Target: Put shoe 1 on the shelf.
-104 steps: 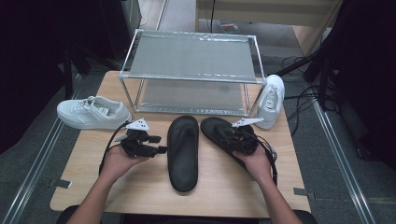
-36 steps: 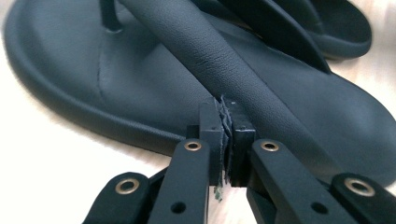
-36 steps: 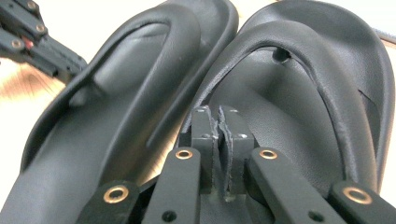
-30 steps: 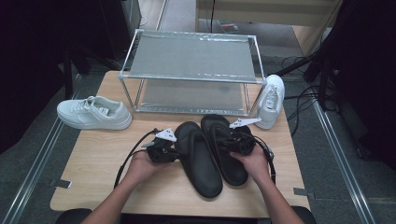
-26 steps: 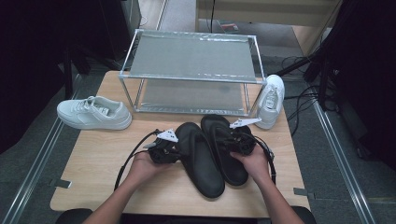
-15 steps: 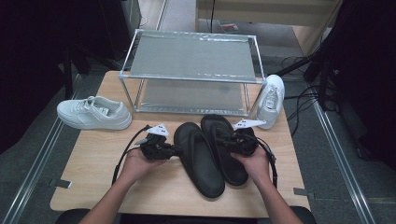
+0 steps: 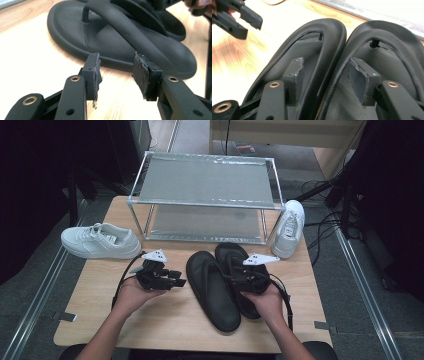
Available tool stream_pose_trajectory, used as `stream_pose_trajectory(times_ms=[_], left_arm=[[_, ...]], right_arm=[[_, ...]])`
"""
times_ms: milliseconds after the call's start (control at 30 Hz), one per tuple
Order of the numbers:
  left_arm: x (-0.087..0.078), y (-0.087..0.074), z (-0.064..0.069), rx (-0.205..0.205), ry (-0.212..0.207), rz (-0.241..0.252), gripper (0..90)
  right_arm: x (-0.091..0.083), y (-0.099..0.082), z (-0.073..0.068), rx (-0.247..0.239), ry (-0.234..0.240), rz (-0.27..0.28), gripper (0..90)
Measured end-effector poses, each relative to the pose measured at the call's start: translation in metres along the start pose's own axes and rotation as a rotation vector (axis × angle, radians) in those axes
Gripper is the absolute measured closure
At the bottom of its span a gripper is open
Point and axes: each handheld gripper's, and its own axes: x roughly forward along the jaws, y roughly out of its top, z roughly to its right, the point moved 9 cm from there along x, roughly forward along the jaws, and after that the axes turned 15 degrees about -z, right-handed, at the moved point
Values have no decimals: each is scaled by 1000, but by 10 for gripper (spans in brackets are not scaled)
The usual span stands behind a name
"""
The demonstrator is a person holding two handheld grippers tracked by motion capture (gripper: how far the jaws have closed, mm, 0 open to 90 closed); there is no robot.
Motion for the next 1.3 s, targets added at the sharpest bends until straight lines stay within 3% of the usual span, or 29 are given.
stream_pose_trajectory(times_ms=[133,233,700,933,1300], left_arm=[[-3,-3,-6,-27,2,-4,517],[-6,-3,-11,-29,26,4,487],[-7,-4,-23,-45,38,2,408],[-10,1,-23,-24,38,27,413],[-9,2,-29,-38,36,16,411]], right_arm=[[4,-2,-1,17,3,-11,425],[8,-4,-2,27,4,-22,401],[25,-12,-6,39,-26,-69,398],[30,-13,-6,47,-69,-60,455],[30,-14,-5,55,-120,-50,563]])
